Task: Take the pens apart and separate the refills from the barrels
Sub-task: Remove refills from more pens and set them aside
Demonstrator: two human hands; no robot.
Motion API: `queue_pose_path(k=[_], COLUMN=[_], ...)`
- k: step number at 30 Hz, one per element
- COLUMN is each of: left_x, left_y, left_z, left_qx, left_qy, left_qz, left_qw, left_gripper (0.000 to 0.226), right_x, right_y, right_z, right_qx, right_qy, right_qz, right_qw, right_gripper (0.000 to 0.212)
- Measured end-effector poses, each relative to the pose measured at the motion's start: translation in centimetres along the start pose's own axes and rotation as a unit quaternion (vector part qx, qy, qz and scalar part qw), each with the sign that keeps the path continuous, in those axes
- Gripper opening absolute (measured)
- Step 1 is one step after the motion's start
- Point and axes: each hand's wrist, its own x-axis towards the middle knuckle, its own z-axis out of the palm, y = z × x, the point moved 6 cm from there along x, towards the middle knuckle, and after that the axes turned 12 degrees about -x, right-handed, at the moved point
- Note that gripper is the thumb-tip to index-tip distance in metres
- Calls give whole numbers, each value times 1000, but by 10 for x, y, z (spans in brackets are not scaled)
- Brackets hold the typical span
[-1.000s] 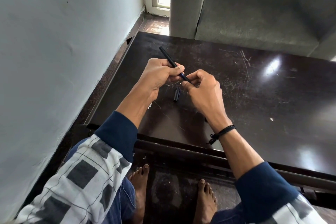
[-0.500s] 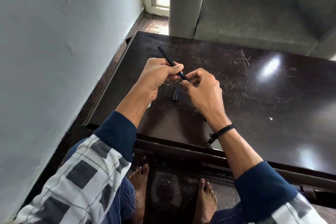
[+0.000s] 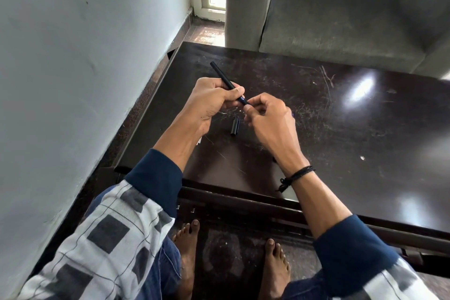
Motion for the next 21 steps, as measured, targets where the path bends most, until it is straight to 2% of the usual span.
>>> queue_pose_path(k=[6, 11, 18, 21], left_x=[-1, -1, -1, 0], left_y=[1, 0, 2, 1], left_z=[1, 1, 1, 2], left_qx=[3, 4, 5, 6], left_qy=[-4, -5, -5, -6], left_qz=[0, 1, 1, 1], left_qw=[1000, 1000, 1000, 1000], left_gripper=[7, 7, 6, 5], right_x=[-3, -1, -4, -2], right_y=[-3, 0, -6, -3], right_z=[-4, -4, -4, -4], right_qx=[-4, -3, -11, -19], right_qy=[7, -1, 3, 3], right_qz=[-14, 0, -35, -28], right_qw=[1000, 1000, 999, 999], right_gripper=[20, 7, 23, 16])
